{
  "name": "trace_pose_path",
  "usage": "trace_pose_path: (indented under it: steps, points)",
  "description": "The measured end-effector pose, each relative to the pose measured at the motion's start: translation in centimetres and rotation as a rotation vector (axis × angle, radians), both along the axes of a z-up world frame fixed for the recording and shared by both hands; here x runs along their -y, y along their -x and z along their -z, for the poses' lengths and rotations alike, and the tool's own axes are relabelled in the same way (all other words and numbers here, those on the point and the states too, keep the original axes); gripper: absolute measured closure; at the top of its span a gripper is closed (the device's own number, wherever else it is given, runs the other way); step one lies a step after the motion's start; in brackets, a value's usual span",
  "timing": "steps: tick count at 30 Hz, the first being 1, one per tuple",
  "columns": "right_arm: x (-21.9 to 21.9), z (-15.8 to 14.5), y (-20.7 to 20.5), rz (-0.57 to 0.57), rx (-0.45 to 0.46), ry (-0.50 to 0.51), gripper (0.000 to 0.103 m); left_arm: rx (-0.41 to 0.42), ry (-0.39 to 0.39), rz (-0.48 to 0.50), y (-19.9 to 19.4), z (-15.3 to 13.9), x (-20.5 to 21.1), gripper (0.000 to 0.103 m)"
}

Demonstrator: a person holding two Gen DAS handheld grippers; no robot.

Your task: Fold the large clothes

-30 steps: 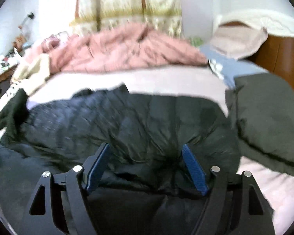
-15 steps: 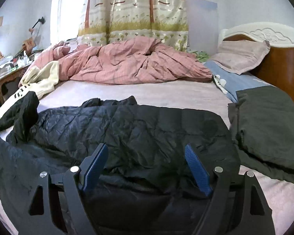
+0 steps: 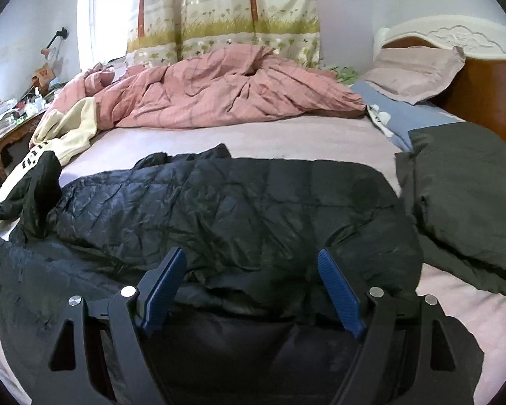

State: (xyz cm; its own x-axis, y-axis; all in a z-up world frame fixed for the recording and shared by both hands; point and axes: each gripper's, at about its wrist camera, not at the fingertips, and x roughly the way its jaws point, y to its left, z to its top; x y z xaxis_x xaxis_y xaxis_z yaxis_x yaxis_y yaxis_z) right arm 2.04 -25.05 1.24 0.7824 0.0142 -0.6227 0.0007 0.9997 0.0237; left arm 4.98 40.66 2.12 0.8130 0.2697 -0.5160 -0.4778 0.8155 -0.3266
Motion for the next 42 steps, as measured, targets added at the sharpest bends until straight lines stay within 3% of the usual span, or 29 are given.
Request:
trace_pose_path:
  steps: [1,5,8,10,12,14,18,22,23,26,31,34,38,40,42]
  points:
    - [-0.2,-0.1,0.1,0.004,0.006,0.012,0.021,0.068,-0.05,0.054,0.7,-2.6,2.3,0.093]
    - [-1.5,-0.9,0.9,-0.007,0.051,0.074,0.021,0.215,-0.128,0.267,2.2,-9.4,10.5,0.093]
    - [-2.0,-1.6,1.5,0.01,0.086,0.104,0.021,0.247,-0.201,0.44,3.1,-12.9,17.9,0.093]
    - [-1.6,-1.8,1.5,0.015,0.072,0.068,0.021,0.267,-0.221,0.568,4.5,-13.7,23.3,0.093]
    - [-0.8,-1.3,1.3,-0.002,0.021,-0.042,0.021,0.267,-0.233,0.655,5.3,-13.2,27.7,0.093]
    - [-0.3,-1.0,1.2,-0.002,0.0,-0.089,0.021,0.249,-0.2,0.736,5.4,-11.8,31.6,0.093]
    - [0.2,-1.6,1.8,0.04,0.058,-0.065,0.021,0.199,-0.084,0.818,4.3,-7.5,38.0,0.093]
    - [1.0,-1.8,1.9,0.087,0.084,-0.032,0.021,0.105,-0.023,0.83,2.9,-2.3,41.1,0.092]
    - [1.3,-1.7,1.8,0.089,0.084,-0.038,0.021,0.08,-0.019,0.842,3.2,-1.5,41.7,0.091]
    - [2.0,-1.6,1.7,0.07,0.08,-0.089,0.021,-0.021,-0.038,0.886,2.8,1.2,43.2,0.068]
    - [1.9,-1.6,1.3,0.005,0.082,-0.188,0.021,0.022,-0.122,0.872,5.7,-0.1,42.0,0.042]
    - [0.7,-1.8,0.9,-0.073,0.063,-0.262,0.021,0.043,-0.097,0.82,5.7,-1.6,39.0,0.042]
    - [-2.3,-1.8,0.0,-0.25,-0.008,-0.428,0.021,0.066,-0.077,0.68,5.3,-2.4,33.9,0.041]
    - [-4.1,-1.2,-0.5,-0.295,-0.056,-0.446,0.021,0.059,-0.087,0.607,4.9,-2.1,31.8,0.041]
    - [-5.9,-0.3,-0.9,-0.298,-0.093,-0.396,0.022,0.057,-0.08,0.547,4.4,-1.4,30.2,0.041]
